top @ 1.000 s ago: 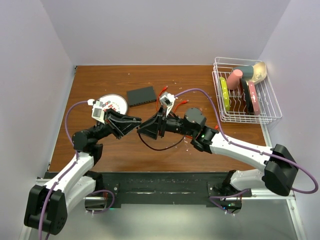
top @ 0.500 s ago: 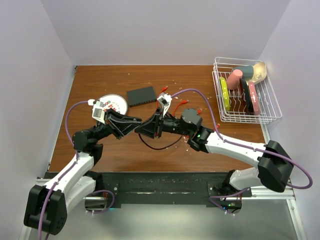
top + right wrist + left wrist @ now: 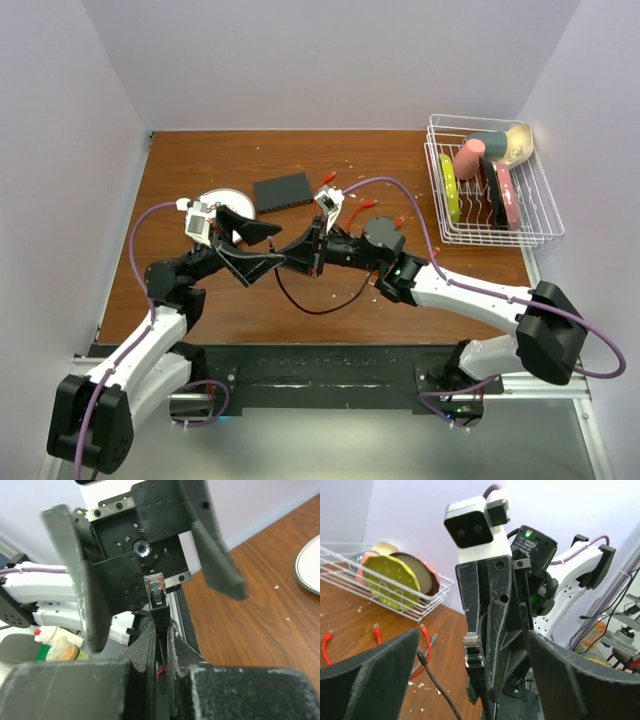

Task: Insert the plug into the switch port

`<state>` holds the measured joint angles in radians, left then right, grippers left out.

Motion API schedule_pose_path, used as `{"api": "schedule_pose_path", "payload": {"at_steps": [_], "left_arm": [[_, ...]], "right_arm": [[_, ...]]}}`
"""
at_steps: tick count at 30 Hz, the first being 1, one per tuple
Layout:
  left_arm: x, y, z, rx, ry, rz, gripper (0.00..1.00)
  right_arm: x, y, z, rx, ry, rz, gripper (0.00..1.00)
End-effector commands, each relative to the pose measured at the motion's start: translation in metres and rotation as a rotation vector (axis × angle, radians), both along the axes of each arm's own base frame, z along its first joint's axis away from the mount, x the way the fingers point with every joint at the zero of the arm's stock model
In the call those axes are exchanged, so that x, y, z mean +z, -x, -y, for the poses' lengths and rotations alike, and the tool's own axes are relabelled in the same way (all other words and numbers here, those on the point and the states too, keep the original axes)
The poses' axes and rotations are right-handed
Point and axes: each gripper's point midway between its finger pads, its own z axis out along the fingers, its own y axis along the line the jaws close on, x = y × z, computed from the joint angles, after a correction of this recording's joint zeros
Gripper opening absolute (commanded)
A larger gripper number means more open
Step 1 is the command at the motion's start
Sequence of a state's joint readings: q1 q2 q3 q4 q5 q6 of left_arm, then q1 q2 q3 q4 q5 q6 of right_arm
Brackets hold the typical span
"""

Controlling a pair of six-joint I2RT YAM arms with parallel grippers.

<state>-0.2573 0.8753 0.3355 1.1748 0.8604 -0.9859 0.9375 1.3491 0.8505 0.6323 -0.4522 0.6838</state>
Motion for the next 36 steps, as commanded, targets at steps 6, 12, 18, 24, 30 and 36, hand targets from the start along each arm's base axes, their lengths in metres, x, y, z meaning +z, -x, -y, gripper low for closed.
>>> {"api": "schedule_pose_path", "payload": {"at_steps": [6,12,18,24,30,36], "left_arm": [[0.013,-0.054,-0.037,0.429,-0.049,-0.139,1.0],[0.001,-0.076,-0.064,0.63,-0.118,-0.248,1.0],[-0.041,-0.106,-0.072,0.719,-0.235,-0.385,1.0],[-0.066,-0.153,-0.064,0.736,-0.358,-0.455,1.0],[-0.092,-0.217,-0.052,0.756,-0.462,-0.522,1.0],[-0.131,-0.287,-0.045,0.815,-0.611,-0.599,1.0]], "right_arm": [[-0.011,-0.025,0.02,-0.18,0.158,0.055,0.0],[-0.045,-0.053,0.045,-0.35,0.393,0.086,0.0],[-0.08,-0.091,0.078,-0.569,0.652,0.118,0.0],[-0.107,-0.114,0.094,-0.674,0.831,0.136,0.0],[-0.133,-0.127,0.1,-0.723,0.949,0.127,0.0],[-0.154,-0.128,0.087,-0.631,0.917,0.023,0.0]]}}
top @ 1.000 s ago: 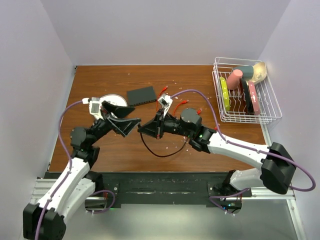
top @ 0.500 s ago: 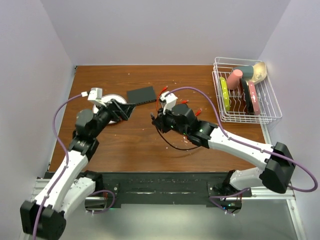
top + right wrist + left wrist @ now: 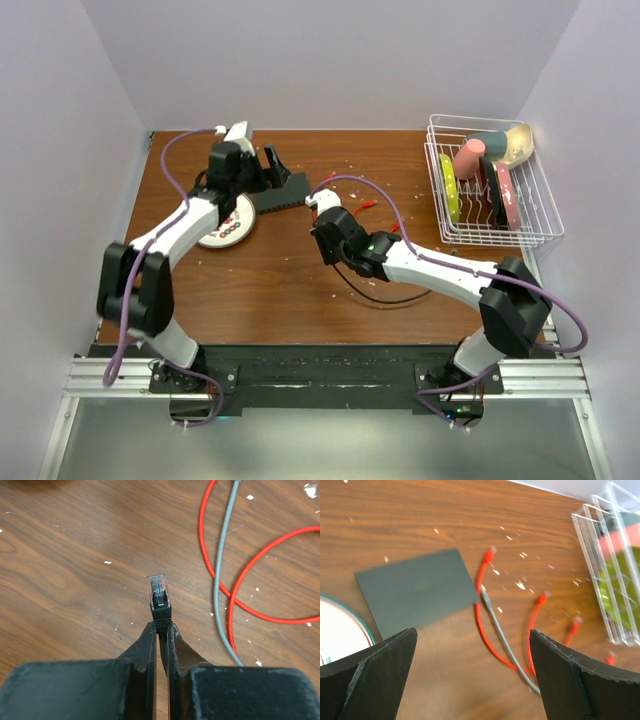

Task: Insert the plug into the switch port

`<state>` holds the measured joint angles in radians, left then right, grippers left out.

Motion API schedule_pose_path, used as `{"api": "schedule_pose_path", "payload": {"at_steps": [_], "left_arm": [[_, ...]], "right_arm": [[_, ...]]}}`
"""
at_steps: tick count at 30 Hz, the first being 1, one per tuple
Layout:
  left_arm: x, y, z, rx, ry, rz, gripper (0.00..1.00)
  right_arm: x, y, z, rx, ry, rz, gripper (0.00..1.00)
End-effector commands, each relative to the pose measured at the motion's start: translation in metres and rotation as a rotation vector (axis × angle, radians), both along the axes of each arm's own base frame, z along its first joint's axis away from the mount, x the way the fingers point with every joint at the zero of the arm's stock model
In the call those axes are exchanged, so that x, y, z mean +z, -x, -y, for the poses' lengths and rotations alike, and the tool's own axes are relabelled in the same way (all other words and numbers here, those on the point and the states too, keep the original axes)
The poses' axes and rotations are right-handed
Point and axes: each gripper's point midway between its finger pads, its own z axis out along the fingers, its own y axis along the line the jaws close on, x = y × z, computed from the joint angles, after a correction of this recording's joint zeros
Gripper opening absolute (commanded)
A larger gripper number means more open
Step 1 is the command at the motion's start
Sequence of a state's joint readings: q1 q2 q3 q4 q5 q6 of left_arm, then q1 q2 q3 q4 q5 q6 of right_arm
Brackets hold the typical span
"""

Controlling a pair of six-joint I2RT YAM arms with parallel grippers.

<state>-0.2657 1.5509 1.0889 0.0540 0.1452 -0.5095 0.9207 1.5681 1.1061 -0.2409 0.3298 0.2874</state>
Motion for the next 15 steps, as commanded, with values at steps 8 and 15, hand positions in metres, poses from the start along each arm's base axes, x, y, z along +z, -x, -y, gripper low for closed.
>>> {"api": "schedule_pose_path", "payload": {"at_steps": [8,15], "left_arm": [[-0.054,-0.123,0.015,0.015,-0.236,-0.058,1.0],[-0.076,-0.168,0.02,-0.015,-0.289,-0.07,1.0]], "right_arm": [[0.004,-0.008,-0.02,0.043,-0.098,-0.076,0.0],[-0.005,-0.006,-0.016,0.052,-0.086,-0.107,0.0]]}}
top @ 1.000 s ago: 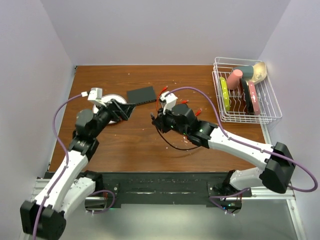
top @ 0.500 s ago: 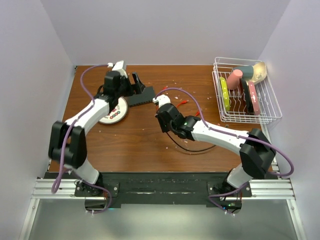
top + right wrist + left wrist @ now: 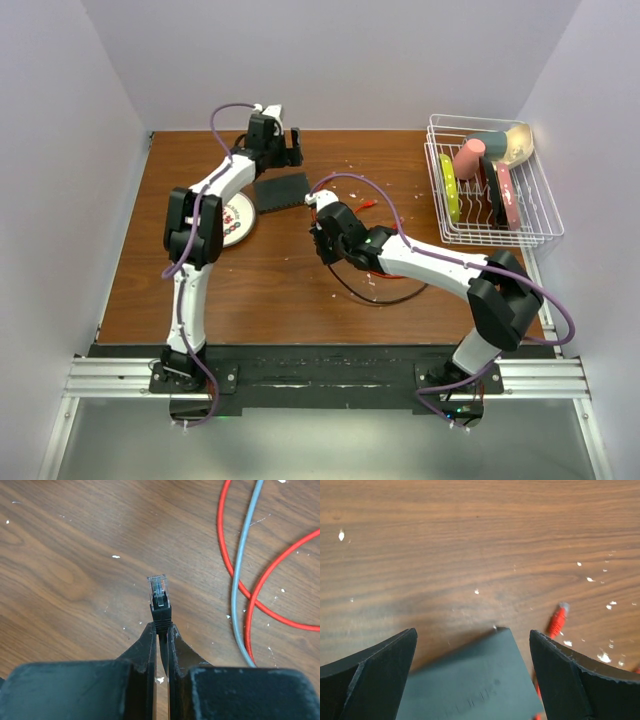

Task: Insert the plug into the switch port

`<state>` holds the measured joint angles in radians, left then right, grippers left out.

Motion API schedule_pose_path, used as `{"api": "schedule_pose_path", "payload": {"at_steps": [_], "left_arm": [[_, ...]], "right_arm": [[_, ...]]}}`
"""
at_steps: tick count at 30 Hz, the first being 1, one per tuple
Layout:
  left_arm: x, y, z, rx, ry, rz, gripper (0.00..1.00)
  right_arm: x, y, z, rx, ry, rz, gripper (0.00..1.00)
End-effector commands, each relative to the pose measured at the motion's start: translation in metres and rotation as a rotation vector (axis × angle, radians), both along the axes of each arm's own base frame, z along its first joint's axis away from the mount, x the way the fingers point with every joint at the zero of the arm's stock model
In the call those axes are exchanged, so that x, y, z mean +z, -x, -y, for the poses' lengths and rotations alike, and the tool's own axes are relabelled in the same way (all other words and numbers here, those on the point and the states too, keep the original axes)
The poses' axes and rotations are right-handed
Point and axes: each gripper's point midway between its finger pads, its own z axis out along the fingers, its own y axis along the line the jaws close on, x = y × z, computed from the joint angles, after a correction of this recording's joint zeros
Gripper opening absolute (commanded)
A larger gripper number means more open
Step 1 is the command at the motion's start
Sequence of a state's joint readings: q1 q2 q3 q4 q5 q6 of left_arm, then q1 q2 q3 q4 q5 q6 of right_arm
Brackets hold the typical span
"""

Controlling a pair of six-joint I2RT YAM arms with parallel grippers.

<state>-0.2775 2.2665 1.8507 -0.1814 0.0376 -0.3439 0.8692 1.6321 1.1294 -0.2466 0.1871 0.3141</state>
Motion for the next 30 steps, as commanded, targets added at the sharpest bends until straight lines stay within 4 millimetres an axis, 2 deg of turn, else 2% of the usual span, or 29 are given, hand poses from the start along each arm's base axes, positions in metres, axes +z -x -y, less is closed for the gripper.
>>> {"api": "schedule_pose_path", "payload": {"at_steps": [1,4,6,7,12,15,16,19,23,30], "left_arm": [[0.006,-0.025,0.0,-0.035,-0.044,0.03,1.0],[-0.015,-0.024,0.004,-0.081,0.006,-0.017,1.0],[-0.02,-0.021,0.008,-0.114,0.036,-0.027,1.0],[-0.028,-0.014,0.008,-0.12,0.038,-0.048,0.99],[-0.045,0.009,0.007,-0.136,0.045,-0.083,0.98],[-0.061,0.033,0.007,-0.155,0.065,-0.125,0.93],[-0.055,0.037,0.008,-0.163,0.074,-0.115,0.92],[-0.058,0.056,0.009,-0.172,0.085,-0.125,0.89],[-0.067,0.084,0.016,-0.185,0.077,-0.147,0.87],[-0.085,0.118,0.023,-0.195,0.08,-0.145,0.83]], "right_arm": [[0.016,-0.003,-0.008,0.01,-0.048,0.006,0.0],[0.013,-0.002,-0.005,0.008,-0.045,-0.001,0.0],[0.012,-0.002,-0.002,0.003,-0.04,-0.003,0.0],[0.013,-0.002,-0.001,0.001,-0.039,0.001,0.0],[0.012,0.0,0.002,-0.002,-0.038,-0.005,0.0],[0.009,0.001,0.001,0.0,-0.038,-0.015,0.0],[0.008,0.001,0.0,0.002,-0.038,-0.018,0.0],[0.003,0.003,0.002,0.001,-0.03,-0.033,0.0],[-0.003,0.006,0.004,-0.004,-0.028,-0.043,0.0],[-0.015,0.01,0.009,-0.023,-0.02,-0.062,0.0]]}}
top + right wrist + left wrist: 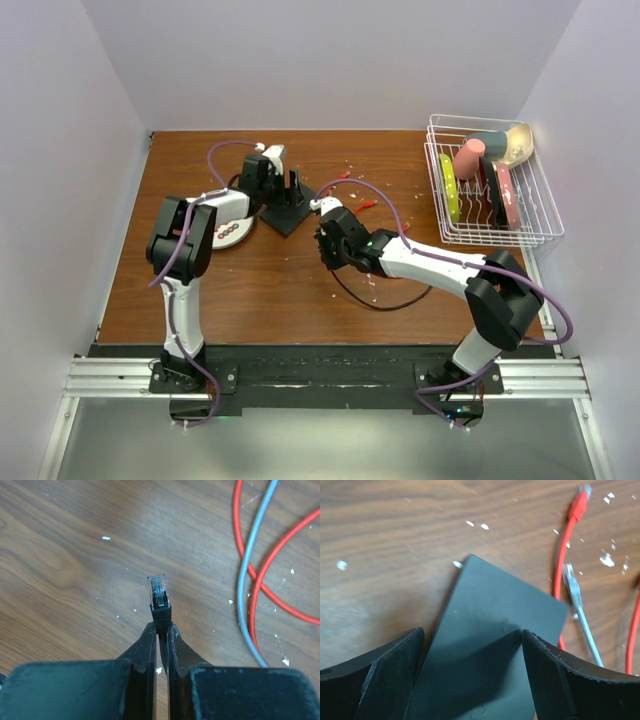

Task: Insert the plug into the switch port

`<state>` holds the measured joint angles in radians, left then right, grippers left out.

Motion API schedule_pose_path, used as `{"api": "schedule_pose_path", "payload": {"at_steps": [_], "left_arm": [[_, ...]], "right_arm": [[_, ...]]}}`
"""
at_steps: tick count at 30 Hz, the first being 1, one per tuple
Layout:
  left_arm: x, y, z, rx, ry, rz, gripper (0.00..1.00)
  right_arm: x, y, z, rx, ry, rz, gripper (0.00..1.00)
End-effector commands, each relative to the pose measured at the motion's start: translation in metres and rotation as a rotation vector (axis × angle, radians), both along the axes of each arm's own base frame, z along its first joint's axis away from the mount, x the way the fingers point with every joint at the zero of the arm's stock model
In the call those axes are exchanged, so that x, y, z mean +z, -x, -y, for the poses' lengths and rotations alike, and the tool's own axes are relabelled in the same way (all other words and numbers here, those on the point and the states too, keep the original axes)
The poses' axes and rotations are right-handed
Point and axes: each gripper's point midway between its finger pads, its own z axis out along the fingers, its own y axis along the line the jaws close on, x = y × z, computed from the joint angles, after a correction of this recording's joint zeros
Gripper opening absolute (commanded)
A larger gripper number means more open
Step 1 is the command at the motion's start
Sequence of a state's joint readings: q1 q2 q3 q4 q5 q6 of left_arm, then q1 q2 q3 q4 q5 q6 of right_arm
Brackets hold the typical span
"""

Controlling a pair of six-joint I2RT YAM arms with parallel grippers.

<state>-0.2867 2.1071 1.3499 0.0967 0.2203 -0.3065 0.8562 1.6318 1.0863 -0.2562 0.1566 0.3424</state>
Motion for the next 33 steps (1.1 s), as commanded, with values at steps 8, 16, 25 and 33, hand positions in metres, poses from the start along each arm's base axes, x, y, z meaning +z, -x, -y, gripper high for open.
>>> {"api": "schedule_pose_path", "payload": {"at_steps": [8,16,25,33], "left_arm": [[-0.019,0.047,0.011,0.004,0.04,-0.034,0.84],[0.027,-0.021,0.011,0.049,0.042,0.068,0.95],[0.0,-0.074,0.02,0.048,-0.149,-0.028,0.74],[-0.011,-0.055,0.031,0.048,-0.309,-0.018,0.63]], "right_arm": [[-0.021,-0.022,-0.003,-0.052,0.003,-0.002,0.0],[-0.03,-0.051,-0.009,-0.084,-0.067,-0.075,0.0],[-0.028,-0.046,0.0,-0.094,-0.056,-0.085,0.0],[-0.014,-0.043,0.01,-0.107,-0.054,-0.063,0.0]]}}
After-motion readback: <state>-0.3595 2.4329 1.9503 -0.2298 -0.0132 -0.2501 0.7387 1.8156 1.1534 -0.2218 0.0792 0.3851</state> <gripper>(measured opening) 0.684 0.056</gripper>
